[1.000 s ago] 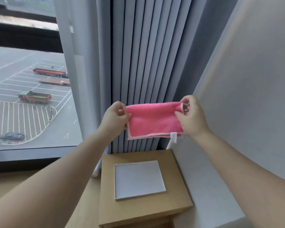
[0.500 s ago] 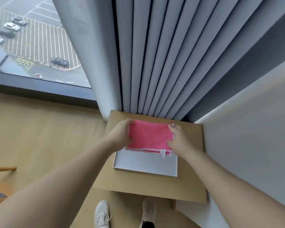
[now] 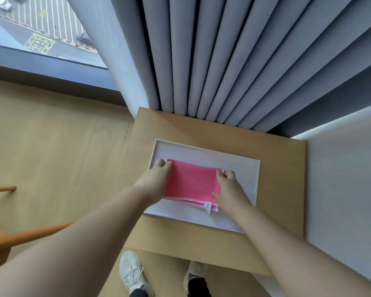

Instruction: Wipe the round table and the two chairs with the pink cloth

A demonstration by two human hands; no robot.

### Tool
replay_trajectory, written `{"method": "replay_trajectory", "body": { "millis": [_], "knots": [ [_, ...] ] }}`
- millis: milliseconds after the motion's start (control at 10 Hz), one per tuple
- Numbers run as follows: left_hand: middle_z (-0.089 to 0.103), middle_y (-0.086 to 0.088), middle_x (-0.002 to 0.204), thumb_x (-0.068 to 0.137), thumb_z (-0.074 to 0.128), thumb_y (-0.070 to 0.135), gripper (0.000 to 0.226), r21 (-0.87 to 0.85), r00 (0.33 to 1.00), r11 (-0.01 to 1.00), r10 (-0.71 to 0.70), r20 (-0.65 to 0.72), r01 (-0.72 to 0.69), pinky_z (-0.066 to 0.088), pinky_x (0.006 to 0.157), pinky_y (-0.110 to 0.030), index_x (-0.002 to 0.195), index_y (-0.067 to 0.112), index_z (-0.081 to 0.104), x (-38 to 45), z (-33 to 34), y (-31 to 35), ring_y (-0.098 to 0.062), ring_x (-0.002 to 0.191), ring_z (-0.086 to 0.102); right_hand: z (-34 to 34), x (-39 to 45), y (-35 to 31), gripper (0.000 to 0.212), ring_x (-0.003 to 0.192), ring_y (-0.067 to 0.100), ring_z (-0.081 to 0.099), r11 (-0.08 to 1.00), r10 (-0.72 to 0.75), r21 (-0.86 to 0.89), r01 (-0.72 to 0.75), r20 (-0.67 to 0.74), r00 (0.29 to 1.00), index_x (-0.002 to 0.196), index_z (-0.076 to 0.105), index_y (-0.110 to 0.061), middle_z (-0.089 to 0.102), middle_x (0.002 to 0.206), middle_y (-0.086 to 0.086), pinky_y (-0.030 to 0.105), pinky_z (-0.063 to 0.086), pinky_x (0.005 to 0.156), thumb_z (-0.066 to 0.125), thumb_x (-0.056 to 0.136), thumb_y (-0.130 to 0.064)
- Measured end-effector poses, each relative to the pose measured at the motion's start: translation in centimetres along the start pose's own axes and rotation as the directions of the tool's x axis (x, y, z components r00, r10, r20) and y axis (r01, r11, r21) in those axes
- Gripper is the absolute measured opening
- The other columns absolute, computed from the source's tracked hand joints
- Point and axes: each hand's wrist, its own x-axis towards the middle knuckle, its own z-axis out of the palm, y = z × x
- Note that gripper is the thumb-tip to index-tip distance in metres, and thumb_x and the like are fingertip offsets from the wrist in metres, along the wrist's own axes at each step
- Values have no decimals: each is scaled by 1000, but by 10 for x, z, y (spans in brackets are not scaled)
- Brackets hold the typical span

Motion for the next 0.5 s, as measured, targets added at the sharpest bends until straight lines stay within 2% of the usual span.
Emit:
{"method": "replay_trajectory", "body": {
  "millis": [100,200,300,400,500],
  "knots": [
    [35,-6,115,80,48,-1,55,24,1000,1000,-5,18,4,46,71,-34,131,12,34,1,9,-2,-26,84,51,6,1,5,74,112,19,49,1000,4,-31,-4,19,1000,153,12,-11,17,147,8,17,38,87,57,94,-8],
    [35,-6,115,81,54,4,56,110,1000,994,-19,-1,19,48,74,-35,132,15,35,2,12,0,-26,90,50,7,1,8,70,97,13,48,998,50,-27,-50,12,999,151,18,-14,26,140,6,15,39,75,58,94,-11],
    [35,-5,119,78,61,9,61,317,996,945,-57,-73,77,38,66,-30,132,20,35,1,10,9,-24,104,44,1,-4,6,73,97,18,59,961,56,-272,-55,-4,998,152,13,-23,30,138,6,24,42,68,58,95,-29],
    [36,-6,121,79,59,9,62,381,994,921,-49,-97,82,34,68,-31,134,20,33,-3,1,7,-25,107,43,-9,-7,-4,74,100,19,61,895,54,-444,-48,2,999,152,12,-25,36,138,5,26,41,67,55,94,-44],
    [40,-7,121,80,65,12,56,298,993,950,-70,-96,96,36,69,-32,128,19,39,-23,-13,0,-26,105,46,-24,-16,-24,70,97,16,61,866,53,-499,-30,32,998,151,17,-25,40,132,4,27,47,70,54,94,-43]
  ]
}}
